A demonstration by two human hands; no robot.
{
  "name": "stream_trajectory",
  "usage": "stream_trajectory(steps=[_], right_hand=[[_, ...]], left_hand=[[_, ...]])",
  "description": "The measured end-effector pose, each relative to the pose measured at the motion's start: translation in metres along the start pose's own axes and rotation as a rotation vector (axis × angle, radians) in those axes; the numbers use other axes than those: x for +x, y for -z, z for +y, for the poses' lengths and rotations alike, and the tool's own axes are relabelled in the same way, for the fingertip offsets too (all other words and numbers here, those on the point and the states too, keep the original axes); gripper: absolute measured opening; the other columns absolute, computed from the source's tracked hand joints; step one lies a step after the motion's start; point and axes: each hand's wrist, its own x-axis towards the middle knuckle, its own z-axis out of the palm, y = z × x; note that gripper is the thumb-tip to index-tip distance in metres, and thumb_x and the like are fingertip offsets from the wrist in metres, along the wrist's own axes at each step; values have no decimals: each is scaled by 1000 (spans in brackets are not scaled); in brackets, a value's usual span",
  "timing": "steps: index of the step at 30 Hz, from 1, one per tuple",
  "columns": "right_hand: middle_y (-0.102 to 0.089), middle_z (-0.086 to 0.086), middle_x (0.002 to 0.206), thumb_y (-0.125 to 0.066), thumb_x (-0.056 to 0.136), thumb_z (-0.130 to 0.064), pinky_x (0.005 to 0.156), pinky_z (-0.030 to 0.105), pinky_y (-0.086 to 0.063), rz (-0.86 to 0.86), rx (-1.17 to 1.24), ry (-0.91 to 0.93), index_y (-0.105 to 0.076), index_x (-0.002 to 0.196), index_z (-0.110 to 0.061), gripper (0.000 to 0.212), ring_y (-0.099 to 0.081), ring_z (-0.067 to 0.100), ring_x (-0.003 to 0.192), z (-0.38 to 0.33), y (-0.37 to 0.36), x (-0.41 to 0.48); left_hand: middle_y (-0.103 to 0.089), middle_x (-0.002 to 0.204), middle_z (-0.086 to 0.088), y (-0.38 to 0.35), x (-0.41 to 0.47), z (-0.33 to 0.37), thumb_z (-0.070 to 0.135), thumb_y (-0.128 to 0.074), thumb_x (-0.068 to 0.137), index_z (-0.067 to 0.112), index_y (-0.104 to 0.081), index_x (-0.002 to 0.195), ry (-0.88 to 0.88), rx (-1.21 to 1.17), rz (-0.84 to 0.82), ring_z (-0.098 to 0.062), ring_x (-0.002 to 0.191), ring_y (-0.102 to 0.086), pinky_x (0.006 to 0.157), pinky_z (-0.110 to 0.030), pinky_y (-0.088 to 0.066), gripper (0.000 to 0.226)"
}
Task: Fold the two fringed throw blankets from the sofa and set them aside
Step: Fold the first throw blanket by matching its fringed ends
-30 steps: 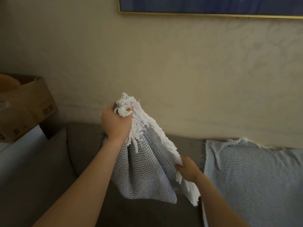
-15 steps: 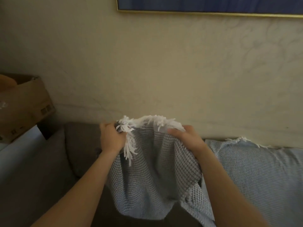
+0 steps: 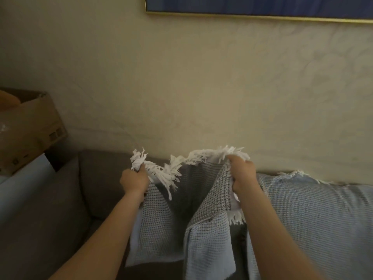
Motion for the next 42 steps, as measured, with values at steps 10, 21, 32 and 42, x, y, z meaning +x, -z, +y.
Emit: stream_trajectory(steps=[10, 21, 32, 42], right_hand=[[-50, 4, 73, -57, 100, -3, 46, 28, -36, -33, -25, 67, -44, 130, -25, 39, -41, 14, 50, 19, -9, -6], [-59, 16, 85, -54, 105, -7, 64, 36, -45, -395, -70, 100, -80, 107, -17, 27, -54, 26, 72, 26, -36, -23], [-76, 18, 103, -56, 88, 12, 72, 42, -60, -533, -28, 193, -66, 132, -13, 51, -74, 30, 83, 40, -34, -36], [-69, -14, 96, -84, 86, -17, 76, 15, -54, -370, -496, 736, -54, 147, -20, 68, -66, -7, 85, 47, -41, -35]], left_hand=[[-74, 116, -14, -8, -14, -6, 22, -62, 104, 6, -71, 124, -15, -20, -261, -30, 102, -69, 89, -41, -59, 27], [-79, 119, -11, -9, -51, 26, 26, -72, 100, 11, -73, 127, 5, -450, -732, -28, 111, -76, 99, -45, -59, 31], [-74, 131, -17, -12, -66, 37, 28, -60, 109, 6, -70, 135, 85, -602, -879, -31, 124, -71, 108, -46, -52, 36], [-75, 129, -13, -5, -79, 50, 24, -61, 108, 9, -72, 132, -21, -512, -924, -27, 122, -72, 109, -44, -53, 31]])
